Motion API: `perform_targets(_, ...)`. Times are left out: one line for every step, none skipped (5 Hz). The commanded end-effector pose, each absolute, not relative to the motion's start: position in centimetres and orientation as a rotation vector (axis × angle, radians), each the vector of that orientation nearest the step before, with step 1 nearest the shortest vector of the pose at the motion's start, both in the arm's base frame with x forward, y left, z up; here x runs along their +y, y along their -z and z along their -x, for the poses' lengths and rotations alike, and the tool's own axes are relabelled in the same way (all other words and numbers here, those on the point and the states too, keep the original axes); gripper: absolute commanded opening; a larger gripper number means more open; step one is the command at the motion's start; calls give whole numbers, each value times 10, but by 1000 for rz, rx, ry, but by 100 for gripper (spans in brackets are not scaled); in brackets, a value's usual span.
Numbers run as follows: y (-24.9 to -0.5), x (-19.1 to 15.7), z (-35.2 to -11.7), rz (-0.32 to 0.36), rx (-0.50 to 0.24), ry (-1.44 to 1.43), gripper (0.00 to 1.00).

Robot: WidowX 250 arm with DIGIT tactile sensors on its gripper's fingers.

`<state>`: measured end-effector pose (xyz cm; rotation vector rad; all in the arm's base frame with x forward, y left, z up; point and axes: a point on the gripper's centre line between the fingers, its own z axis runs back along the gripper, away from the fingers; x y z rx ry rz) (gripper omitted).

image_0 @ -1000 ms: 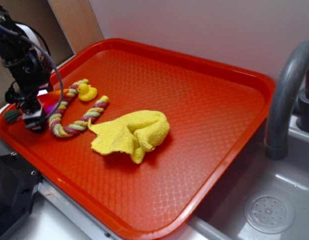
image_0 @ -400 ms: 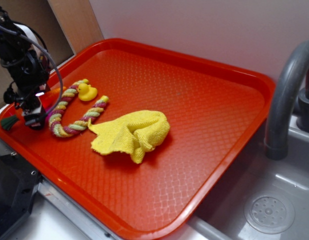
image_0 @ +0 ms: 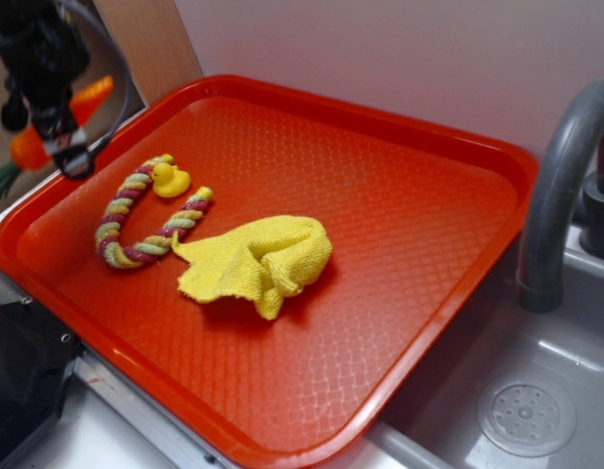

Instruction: Grab the carrot.

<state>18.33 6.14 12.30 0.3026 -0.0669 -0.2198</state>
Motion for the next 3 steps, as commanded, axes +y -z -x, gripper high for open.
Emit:
perform_targets(-203, -5, -195, -263, -58, -40, 0)
perform_targets(-227, -17, -200, -159, -37, -96, 0)
perform_targets(-227, -20, -207, -134, -31, -108, 0)
